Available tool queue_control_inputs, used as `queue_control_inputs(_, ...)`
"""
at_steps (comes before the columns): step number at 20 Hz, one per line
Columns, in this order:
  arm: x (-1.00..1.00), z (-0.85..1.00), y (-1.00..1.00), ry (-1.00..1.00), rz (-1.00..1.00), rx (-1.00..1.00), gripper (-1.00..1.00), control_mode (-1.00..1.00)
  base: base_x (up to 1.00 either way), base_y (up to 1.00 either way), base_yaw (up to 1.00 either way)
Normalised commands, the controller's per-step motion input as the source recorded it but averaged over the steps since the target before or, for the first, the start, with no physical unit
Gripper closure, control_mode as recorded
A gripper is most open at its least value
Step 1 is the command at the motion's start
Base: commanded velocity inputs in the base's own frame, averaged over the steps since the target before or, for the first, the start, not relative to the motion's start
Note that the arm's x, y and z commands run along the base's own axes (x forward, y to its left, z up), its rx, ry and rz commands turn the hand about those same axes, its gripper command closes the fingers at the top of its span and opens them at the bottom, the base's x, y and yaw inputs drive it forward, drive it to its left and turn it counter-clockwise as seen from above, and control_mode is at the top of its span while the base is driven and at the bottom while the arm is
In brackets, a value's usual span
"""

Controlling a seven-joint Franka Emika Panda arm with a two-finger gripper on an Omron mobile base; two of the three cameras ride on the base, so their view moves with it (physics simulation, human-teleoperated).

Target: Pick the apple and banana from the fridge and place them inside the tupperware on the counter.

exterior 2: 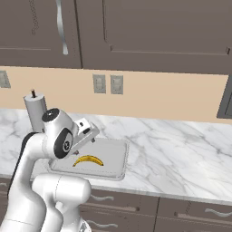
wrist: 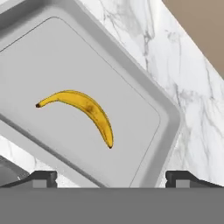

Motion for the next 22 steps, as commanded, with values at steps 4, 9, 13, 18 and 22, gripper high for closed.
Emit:
queue_control_inputs(4,-0.82,0.50,0.00,-0.26,0.00,0.29,-1.00,-1.00,0.00,0.00,0.00)
queue_control_inputs(9,-0.64,0.30,0.16,-0.07,-0.03,0.32,-1.00,-1.00,0.00,0.00,0.00)
queue_control_inputs(13,-0.62,0.00,0.42,-0.25,-0.17,0.17,-1.00,-1.00,0.00,0.00,0.00)
queue_control_inputs(18,-0.51,0.00,0.40,-0.15,-0.28,0.07,-1.00,-1.00,0.00,0.00,0.00)
queue_control_inputs(22,-0.65,0.00,0.13,0.00,-0.39,0.08,-1.00,-1.00,0.00,0.00,0.00)
